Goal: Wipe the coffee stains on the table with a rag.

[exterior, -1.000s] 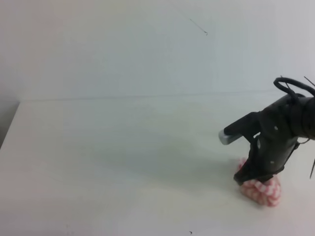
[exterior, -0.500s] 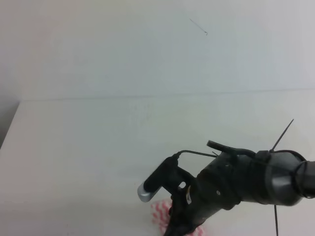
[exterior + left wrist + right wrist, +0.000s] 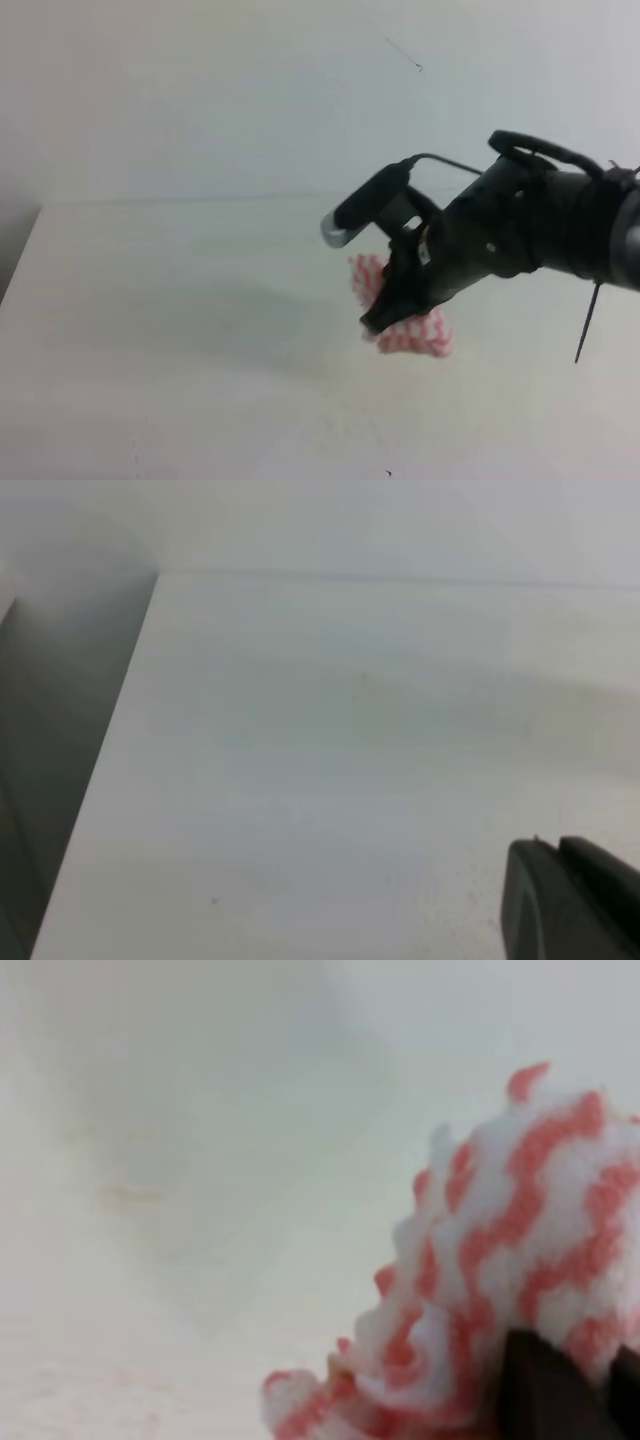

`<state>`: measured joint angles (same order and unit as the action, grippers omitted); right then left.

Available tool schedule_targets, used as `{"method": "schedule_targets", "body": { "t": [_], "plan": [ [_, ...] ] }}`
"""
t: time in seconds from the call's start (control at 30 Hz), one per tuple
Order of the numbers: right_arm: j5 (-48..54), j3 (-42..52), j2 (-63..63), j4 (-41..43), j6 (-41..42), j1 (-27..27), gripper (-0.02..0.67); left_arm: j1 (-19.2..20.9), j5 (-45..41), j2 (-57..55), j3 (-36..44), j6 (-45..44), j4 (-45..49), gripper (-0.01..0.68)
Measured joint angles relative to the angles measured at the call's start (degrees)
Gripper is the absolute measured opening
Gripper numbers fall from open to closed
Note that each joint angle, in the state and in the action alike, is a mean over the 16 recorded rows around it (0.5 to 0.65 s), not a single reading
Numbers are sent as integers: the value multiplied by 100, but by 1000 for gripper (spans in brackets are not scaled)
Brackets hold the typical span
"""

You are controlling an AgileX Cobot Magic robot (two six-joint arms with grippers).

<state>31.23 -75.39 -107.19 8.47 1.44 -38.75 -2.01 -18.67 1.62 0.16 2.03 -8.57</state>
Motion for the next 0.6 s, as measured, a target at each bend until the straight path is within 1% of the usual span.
{"method": "schedule_targets", "body": {
  "t": [0.2, 0.37, 0.47, 0.6],
  "plan": [
    [156, 2, -17, 375, -606, 615, 31, 0, 0, 0, 0, -1, -1, 0],
    [181, 135, -93, 406, -969, 944, 36, 0, 0, 0, 31, -2, -2, 0],
    [171, 204, -142, 328, -1081, 1037, 56, 0, 0, 0, 31, -2, -3, 0],
    [121, 241, -199, 221, -1191, 1066, 111, 0, 0, 0, 47, -2, -4, 0]
  ]
}}
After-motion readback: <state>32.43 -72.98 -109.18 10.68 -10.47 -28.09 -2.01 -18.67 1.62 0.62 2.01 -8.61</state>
